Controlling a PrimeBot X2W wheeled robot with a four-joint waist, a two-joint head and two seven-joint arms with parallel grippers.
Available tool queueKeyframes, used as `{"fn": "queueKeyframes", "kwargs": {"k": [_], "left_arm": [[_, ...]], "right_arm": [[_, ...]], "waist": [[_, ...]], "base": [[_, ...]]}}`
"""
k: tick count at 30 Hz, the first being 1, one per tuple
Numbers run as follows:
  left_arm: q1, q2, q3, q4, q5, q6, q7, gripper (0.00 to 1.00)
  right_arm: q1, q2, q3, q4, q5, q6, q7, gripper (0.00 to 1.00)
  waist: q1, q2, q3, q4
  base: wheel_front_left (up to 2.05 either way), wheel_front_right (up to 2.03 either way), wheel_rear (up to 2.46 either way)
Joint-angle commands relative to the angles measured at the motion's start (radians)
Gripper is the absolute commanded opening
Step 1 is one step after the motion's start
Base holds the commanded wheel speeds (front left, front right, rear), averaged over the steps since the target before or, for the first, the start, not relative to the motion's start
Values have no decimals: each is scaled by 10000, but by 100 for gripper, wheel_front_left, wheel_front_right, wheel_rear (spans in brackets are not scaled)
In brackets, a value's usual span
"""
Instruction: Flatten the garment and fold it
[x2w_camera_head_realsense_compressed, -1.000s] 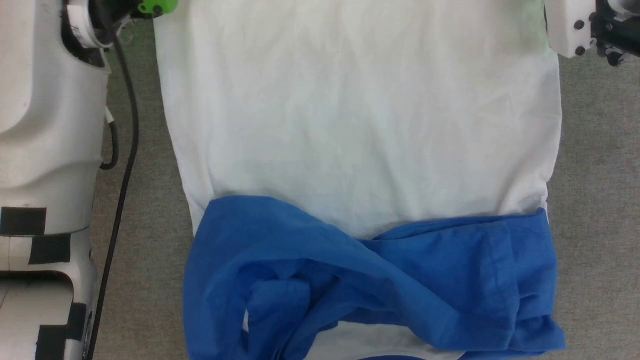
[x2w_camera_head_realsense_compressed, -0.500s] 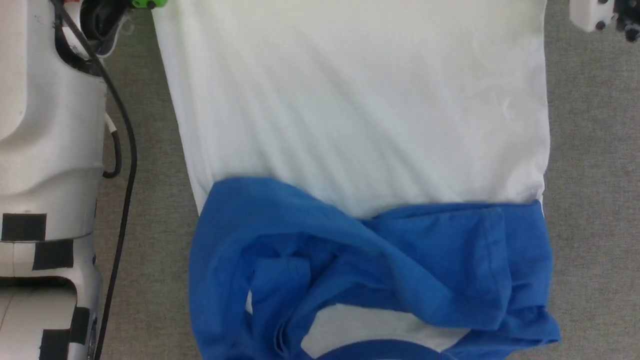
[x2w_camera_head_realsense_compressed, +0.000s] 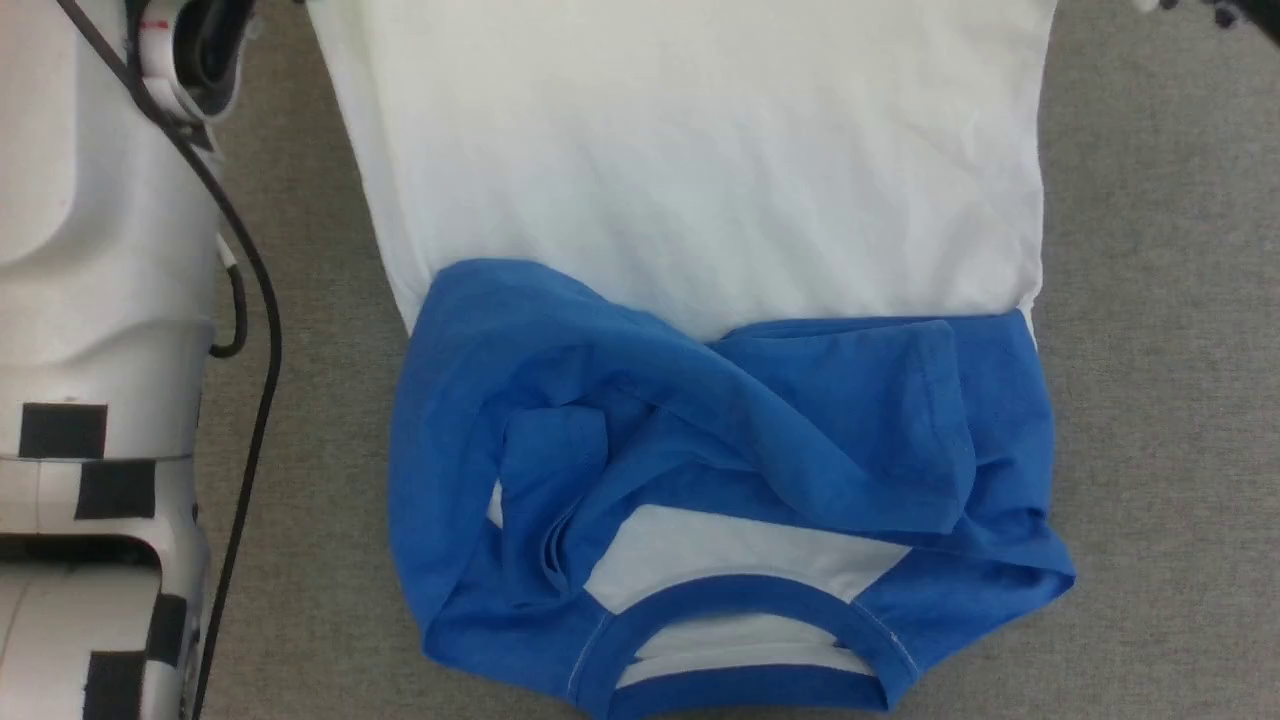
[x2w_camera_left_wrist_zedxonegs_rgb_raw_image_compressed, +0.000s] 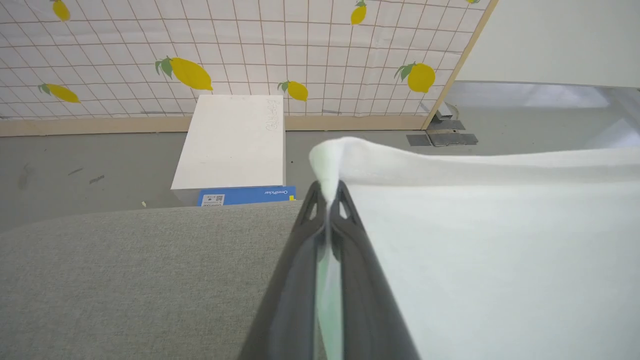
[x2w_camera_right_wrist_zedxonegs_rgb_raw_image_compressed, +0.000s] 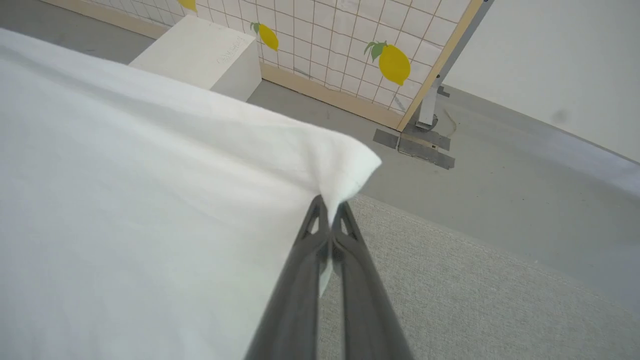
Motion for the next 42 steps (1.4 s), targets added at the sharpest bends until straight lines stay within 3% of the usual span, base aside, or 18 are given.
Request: {"fn": "queueKeyframes", "kwargs": {"k": [1, 8, 15, 28, 42], "left_arm": [[220, -32, 3, 101, -167, -193, -194, 0], [1929, -393, -210, 37, -837, -893, -1161, 0], [4409, -398, -401, -1243, -1190, -984, -1696, 0], [9555, -556, -248, -4604, -1885, -233, -2219, 0], [12468, -888, -146, -5049, -2498, 422, -2416, 0]], "right_arm": [[306, -21, 81, 82, 138, -17, -123, 0], [1982, -376, 598, -120, 1148, -17, -572, 0], [4186, -438, 525, -897, 2076, -17, -722, 0], [8013, -494, -638, -2610, 2609, -17, -89, 0], [10883, 109, -1852, -3509, 2216, -17, 847, 0]], "waist": [[0, 0, -689, 160], [0, 0, -2433, 492], [0, 0, -3844, 447], [0, 0, -5000, 430], [0, 0, -5147, 390]], "base": [[0, 0, 0], [0, 0, 0], [0, 0, 0], [0, 0, 0], [0, 0, 0]]}}
